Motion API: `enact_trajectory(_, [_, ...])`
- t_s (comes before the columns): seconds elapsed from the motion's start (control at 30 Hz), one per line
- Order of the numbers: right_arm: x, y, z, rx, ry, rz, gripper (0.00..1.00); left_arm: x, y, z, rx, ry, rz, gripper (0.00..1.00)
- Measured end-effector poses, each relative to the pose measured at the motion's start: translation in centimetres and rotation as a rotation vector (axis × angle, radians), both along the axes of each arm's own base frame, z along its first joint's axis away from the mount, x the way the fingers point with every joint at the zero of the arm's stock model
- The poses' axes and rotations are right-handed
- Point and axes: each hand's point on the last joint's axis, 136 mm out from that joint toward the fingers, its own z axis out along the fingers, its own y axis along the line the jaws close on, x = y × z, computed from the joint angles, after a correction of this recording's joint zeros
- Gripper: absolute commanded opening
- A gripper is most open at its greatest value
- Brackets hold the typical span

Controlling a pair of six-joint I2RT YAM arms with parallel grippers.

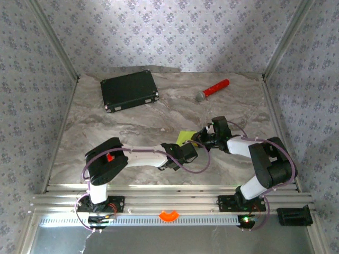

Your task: Fold a paper plane with a square sheet of paper (pick it up from the middle)

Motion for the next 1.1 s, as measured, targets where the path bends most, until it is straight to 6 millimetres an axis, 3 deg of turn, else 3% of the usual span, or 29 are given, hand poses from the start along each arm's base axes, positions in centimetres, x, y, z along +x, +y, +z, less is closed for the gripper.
enact_trajectory(0.3, [0.00, 0.00, 0.00, 0.000, 0.000, 0.000, 0.00, 0.02, -0.04, -0.03, -0.003, -0.002, 0.001, 0.24])
enact_trajectory(0.6, [-0.01, 0.01, -0.01, -0.001, 0.000, 0.000, 0.00, 0.06, -0.12, 0.02, -0.007, -0.003, 0.000, 0.24])
enact_trajectory(0.8, [-0.04, 0.05, -0.01, 0.000, 0.001, 0.001, 0.00, 0.05, -0.08, -0.08, -0.011, -0.005, 0.001, 0.14])
enact_trajectory(0.97, [-0.04, 0.05, -0.02, 0.000, 0.001, 0.001, 0.00, 0.07, -0.02, -0.14, -0.010, -0.008, 0.002, 0.11])
enact_trajectory(1.1, [-0.05, 0.05, -0.01, -0.001, 0.001, 0.002, 0.07, 0.10, 0.04, -0.16, -0.008, -0.011, 0.003, 0.10])
